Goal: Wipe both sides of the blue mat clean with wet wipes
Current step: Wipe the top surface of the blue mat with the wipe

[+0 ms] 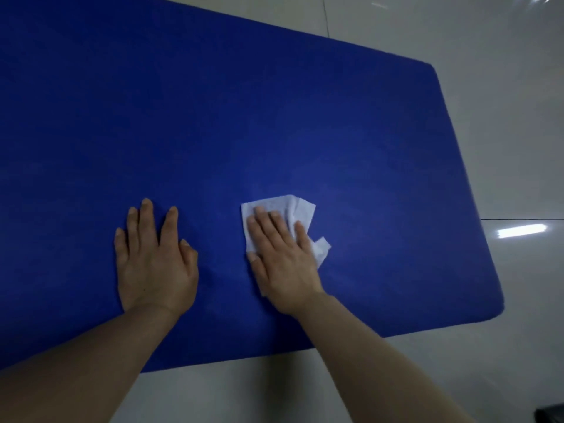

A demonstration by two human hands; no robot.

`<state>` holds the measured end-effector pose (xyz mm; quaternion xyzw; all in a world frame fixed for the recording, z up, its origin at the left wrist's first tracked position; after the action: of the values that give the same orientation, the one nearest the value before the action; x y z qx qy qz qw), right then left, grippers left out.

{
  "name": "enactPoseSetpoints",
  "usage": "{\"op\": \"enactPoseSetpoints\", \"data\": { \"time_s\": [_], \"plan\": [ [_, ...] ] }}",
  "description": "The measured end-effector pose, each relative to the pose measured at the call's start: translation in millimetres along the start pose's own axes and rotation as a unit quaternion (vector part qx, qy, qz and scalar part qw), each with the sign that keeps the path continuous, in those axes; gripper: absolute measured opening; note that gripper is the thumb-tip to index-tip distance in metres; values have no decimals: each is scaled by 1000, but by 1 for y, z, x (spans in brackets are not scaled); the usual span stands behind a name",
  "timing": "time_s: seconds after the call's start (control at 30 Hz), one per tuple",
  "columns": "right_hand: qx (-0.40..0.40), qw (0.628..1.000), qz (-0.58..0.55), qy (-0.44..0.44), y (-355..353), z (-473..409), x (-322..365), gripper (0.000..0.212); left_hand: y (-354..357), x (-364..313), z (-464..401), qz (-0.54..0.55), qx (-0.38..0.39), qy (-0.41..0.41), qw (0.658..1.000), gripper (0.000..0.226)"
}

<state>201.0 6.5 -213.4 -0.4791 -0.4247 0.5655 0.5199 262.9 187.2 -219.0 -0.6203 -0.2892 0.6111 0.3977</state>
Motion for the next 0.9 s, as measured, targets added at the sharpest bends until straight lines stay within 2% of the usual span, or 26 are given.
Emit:
{"op": "enactPoseSetpoints", "data": {
  "time_s": [0.07,0.17,0.2,0.23,0.27,0.33,0.4,0.43,0.5,0.57,0.67,0.73,0.8,0.83,0.9],
  "plan": [
    [-11,999,15,44,3,-5,-34,61,0,0,1,-3,1,-4,1000,53],
    [79,962,-28,260,10,-6,-97,59,0,0,1,-5,-2,3,1000,50],
    [99,946,-35,306,10,-7,-101,58,1,0,0,-7,-3,6,1000,50],
    [99,943,-22,316,8,-10,-93,59,1,1,0,-8,-1,8,1000,50],
    [70,956,-2,286,6,-14,-76,61,1,2,1,-9,-1,8,1000,50],
    [11,990,-12,141,-2,-21,-28,66,1,2,2,-11,-1,6,1000,51],
    [8,1000,-11,-17,-3,-20,6,63,2,2,2,-11,-5,4,1000,50],
    [12,999,-8,-47,-5,-22,6,61,1,2,2,-10,-10,6,1000,49],
    [-1,1000,0,0,-7,-26,-17,62,1,2,2,-7,-14,11,1000,54],
    [4,995,17,96,0,-26,-58,70,1,0,2,-8,-15,15,1000,57],
    [71,957,-25,282,8,-21,-122,62,2,1,3,-9,-17,17,1000,58],
    [99,936,-35,337,8,-21,-126,58,3,3,3,-9,-18,17,1000,58],
    [71,964,-8,258,5,-24,-99,61,3,3,3,-13,-17,15,1000,59],
    [45,983,-8,178,3,-24,-80,65,3,3,3,-14,-17,15,1000,59],
    [41,998,-12,49,1,-16,-60,68,2,2,2,-12,-17,15,1000,59]
  ]
}}
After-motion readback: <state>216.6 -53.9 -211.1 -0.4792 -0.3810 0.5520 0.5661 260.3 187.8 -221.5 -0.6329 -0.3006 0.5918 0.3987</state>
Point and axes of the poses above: each hand's wrist, its own z-axis away from the middle knuckle, its own y-axis out of the palm, x = y × z, the point moved 3 cm from there along -z, towards the middle knuckle, and after that the axes turned 14 degrees about z, right-handed, at the moved point
